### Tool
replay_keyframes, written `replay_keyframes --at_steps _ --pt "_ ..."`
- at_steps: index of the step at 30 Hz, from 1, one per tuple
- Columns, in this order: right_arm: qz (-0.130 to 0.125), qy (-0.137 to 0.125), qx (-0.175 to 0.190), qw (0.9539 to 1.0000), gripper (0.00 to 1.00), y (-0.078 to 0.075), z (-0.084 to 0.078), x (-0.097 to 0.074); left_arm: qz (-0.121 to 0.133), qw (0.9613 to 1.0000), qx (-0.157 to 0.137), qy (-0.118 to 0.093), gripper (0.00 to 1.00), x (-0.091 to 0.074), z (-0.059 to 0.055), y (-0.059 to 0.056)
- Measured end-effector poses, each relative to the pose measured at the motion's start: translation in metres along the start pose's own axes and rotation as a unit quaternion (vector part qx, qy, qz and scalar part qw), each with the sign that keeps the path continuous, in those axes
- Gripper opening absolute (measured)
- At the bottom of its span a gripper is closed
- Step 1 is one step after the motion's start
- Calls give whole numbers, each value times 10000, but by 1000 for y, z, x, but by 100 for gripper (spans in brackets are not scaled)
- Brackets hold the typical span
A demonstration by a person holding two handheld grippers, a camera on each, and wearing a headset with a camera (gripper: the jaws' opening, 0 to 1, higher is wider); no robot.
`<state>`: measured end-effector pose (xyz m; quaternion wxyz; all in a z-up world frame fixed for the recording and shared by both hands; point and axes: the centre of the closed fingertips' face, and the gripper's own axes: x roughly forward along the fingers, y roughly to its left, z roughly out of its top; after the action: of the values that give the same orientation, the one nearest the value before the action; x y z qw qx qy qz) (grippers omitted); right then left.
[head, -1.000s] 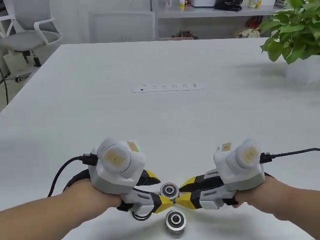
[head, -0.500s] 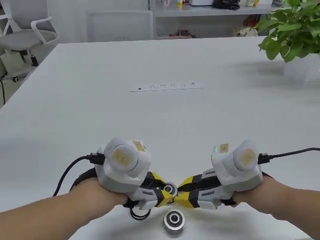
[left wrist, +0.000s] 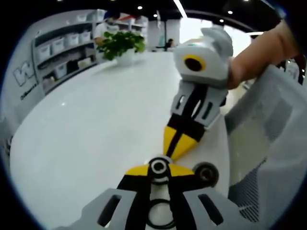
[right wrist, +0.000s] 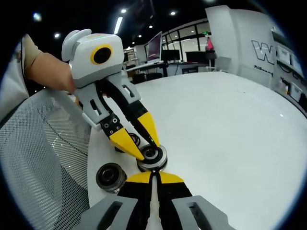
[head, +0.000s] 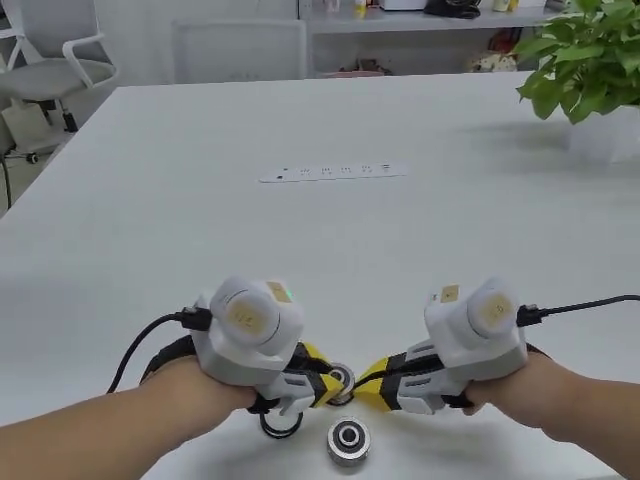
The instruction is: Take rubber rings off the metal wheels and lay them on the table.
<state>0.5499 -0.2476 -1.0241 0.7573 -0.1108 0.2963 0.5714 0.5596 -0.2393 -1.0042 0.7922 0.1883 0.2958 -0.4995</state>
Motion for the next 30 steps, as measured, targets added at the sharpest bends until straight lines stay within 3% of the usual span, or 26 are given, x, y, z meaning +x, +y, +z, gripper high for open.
replay_keyframes --at_steps 8,13,16,22,30 --pt "-34 -169 766 9969 0 -6 1 -2 63 10000 -28 -40 13 0 0 0" --pt "-101 -313 1157 9927 0 -11 2 -6 84 10000 -40 -33 13 1 1 -1" --pt "-142 -537 1503 9871 0 -17 7 -10 91 9999 -42 -12 12 1 1 -3" --pt "-38 -727 1669 9833 0 -14 13 -13 130 9999 -20 46 12 2 1 -3" --pt "33 -759 1772 9812 0 -10 15 -13 158 9999 -20 42 12 2 1 -3"
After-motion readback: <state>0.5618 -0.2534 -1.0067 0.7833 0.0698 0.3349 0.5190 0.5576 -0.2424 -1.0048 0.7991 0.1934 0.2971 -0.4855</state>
